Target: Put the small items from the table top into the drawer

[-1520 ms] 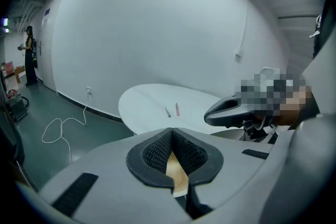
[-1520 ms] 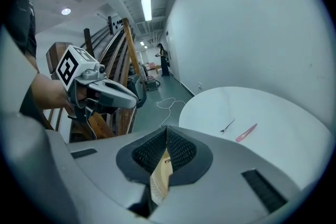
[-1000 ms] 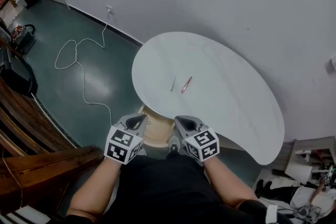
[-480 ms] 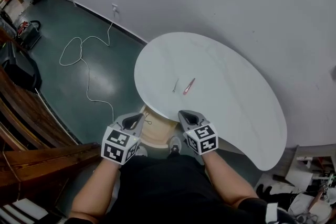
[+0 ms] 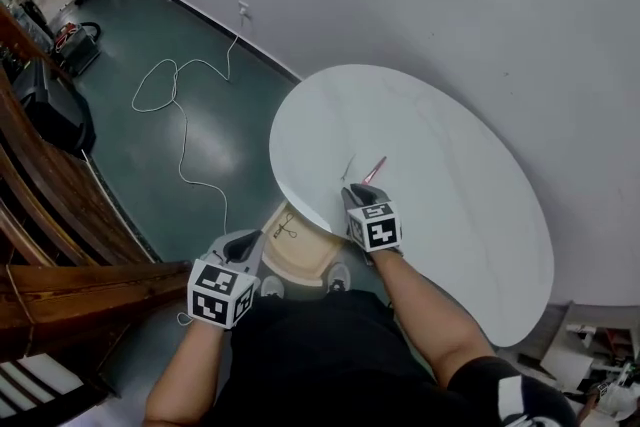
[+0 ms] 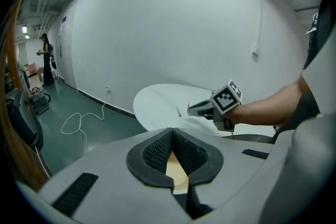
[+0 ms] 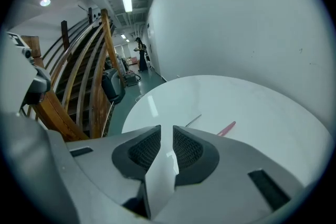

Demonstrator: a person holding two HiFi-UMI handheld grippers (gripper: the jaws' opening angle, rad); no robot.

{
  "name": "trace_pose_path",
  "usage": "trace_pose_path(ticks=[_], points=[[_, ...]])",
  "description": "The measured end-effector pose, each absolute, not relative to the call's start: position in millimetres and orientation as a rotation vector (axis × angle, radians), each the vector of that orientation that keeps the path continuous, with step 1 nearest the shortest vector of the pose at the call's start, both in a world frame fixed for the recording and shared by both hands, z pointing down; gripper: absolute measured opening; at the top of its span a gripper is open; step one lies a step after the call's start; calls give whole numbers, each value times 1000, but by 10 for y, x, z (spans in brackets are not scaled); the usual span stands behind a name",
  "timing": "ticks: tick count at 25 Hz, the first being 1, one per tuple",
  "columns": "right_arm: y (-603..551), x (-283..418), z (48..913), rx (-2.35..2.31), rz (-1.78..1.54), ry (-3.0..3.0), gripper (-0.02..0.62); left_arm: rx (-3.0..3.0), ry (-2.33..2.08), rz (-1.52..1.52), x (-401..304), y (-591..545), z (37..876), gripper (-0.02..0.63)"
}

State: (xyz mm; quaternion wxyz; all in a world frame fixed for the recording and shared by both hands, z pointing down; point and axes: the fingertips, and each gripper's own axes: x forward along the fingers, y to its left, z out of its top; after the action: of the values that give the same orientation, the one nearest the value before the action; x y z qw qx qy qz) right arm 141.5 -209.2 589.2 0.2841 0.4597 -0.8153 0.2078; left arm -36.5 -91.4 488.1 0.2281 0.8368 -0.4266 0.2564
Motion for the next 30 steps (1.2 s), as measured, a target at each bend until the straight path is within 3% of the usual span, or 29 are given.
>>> trace_pose_path(ticks=[19,30], points=[[-2651,1524,6502,1363,958,-1987,89,2135,-1330,606,-604,-922,5013,14],[-2627,1556,6479,1359,1065,-2009,38,2178,-1293,613,-567,-965,4972,14]])
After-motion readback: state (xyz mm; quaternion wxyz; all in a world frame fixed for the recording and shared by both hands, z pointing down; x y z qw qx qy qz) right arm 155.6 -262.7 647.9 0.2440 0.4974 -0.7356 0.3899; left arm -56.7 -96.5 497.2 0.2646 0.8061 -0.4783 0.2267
